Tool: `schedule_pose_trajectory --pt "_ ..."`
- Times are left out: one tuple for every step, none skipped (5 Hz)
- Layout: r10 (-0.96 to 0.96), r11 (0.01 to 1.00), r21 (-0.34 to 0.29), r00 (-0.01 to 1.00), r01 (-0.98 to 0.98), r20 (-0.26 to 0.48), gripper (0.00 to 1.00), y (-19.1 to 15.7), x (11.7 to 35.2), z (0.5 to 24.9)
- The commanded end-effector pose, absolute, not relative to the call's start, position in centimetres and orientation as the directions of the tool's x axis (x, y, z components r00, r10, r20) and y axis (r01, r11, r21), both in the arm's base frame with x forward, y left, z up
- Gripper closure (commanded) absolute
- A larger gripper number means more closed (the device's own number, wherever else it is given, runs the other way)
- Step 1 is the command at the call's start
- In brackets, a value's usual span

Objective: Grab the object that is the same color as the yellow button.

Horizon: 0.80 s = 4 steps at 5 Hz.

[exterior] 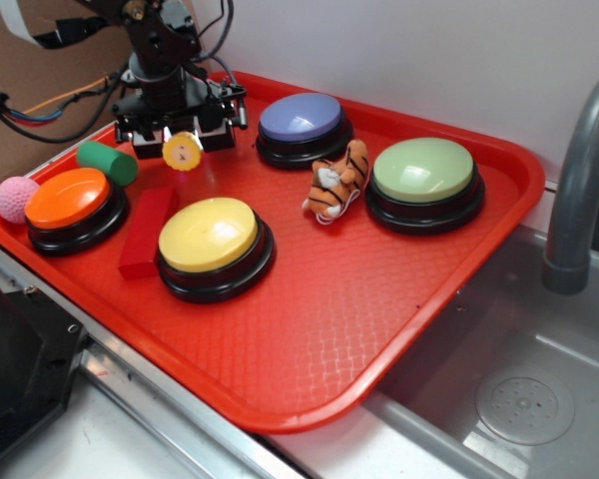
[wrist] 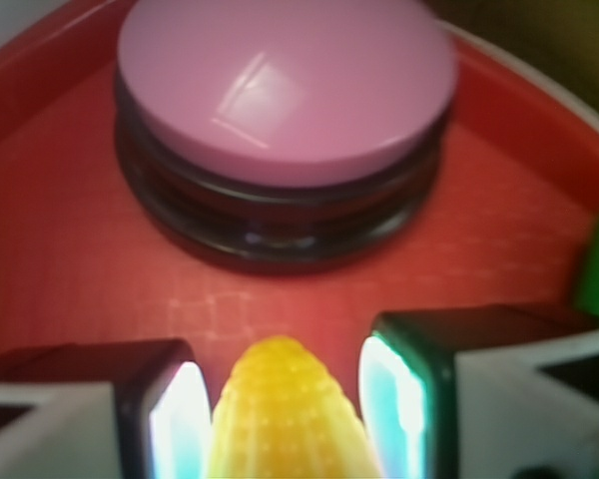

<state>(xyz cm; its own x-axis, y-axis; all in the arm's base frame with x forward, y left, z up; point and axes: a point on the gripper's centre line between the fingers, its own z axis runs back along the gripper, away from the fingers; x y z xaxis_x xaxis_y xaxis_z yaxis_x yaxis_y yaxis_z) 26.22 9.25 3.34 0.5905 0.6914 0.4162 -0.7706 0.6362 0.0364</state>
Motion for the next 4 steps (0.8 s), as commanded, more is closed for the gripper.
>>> schedule_pose_trajectory --pt "0.571 0.77 0.055 0.726 -0.635 0.383 1.0 5.1 26.7 12.5" --pt "0.488 0.847 0.081 0.829 -0.525 0.272 1.0 2.4 25.7 13.5" --pt "0.397 0.902 0.08 0.889 -0.424 0.229 1.0 0.4 24.3 14.1" --pt "0.373 0.92 0.034 0.898 -0.391 0.231 1.0 0.0 23.6 14.4"
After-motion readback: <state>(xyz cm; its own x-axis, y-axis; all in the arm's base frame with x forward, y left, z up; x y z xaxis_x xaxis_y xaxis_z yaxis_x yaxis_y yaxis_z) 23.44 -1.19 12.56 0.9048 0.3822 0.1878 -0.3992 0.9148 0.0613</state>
